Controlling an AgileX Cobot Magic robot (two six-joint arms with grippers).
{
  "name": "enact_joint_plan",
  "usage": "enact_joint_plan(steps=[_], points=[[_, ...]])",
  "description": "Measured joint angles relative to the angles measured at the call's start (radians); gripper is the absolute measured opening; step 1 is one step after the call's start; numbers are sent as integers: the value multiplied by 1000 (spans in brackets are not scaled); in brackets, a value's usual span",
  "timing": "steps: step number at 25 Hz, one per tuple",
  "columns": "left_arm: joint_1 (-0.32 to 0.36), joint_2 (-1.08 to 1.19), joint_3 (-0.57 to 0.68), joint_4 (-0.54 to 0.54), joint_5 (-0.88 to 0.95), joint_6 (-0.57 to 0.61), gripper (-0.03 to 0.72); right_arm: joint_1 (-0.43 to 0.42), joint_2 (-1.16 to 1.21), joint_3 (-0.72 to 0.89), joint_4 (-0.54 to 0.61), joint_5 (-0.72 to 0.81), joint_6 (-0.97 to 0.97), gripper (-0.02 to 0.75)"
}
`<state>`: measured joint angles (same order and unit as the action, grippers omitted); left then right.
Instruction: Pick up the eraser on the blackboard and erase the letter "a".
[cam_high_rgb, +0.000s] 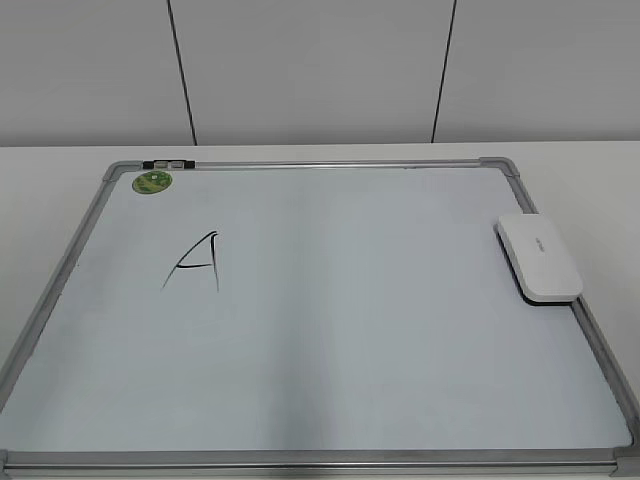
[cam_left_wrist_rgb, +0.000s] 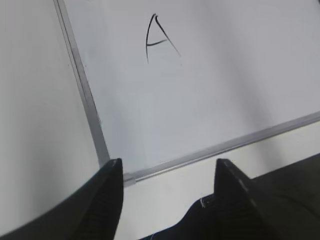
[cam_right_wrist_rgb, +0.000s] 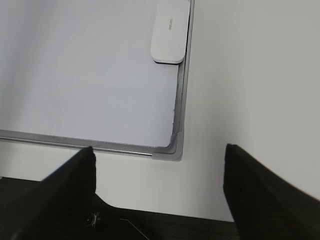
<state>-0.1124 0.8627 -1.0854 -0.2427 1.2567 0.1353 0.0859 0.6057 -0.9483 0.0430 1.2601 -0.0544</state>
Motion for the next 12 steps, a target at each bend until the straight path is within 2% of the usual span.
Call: enact_joint_plan(steps=[6,12], points=[[0,-249,212,4,2,0,427,0,-170,148,2,2,0,588],[0,-453,383,69,-5,0,427,0,-330,296,-26,4,2,588]])
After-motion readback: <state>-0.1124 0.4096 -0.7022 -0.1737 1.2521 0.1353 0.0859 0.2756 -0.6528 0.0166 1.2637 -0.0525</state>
